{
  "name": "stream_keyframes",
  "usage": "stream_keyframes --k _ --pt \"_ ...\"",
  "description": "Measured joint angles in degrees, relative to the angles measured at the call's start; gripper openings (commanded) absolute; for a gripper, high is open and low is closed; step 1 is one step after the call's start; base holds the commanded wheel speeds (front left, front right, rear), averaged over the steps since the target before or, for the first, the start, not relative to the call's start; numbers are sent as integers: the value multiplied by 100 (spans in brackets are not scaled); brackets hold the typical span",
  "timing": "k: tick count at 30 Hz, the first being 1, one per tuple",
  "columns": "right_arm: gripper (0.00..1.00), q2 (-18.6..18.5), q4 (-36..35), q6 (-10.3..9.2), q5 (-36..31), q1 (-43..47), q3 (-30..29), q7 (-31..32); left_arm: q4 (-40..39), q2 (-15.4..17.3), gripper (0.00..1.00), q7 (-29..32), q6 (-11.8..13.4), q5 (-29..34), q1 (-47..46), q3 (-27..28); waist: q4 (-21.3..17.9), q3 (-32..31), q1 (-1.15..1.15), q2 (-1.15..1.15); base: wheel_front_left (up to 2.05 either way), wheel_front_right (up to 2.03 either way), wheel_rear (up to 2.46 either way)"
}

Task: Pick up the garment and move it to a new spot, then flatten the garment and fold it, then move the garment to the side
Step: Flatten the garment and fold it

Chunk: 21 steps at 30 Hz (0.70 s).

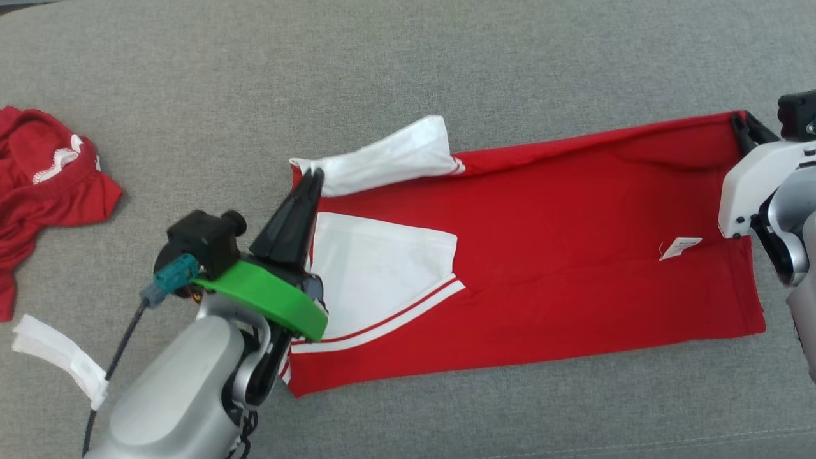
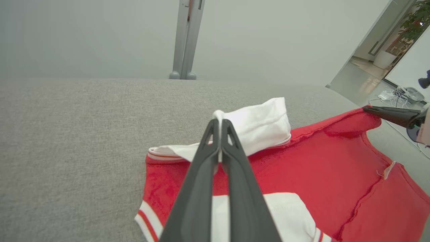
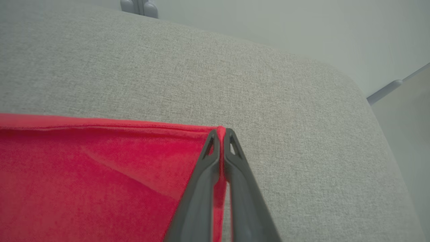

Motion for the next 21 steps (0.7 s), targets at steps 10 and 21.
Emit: stream_keyframes --k 10,21 --pt "0 -5 -57 0 -208 705 -71 147 -356 -49 0 -10 183 -182 1118 49 143 -433 0 0 0 0 0" --pt "0 -159 -349 0 -288 1326 58 466 -401 -70 0 1 204 -339 1849 -46 259 -707 0 0 0 0 0"
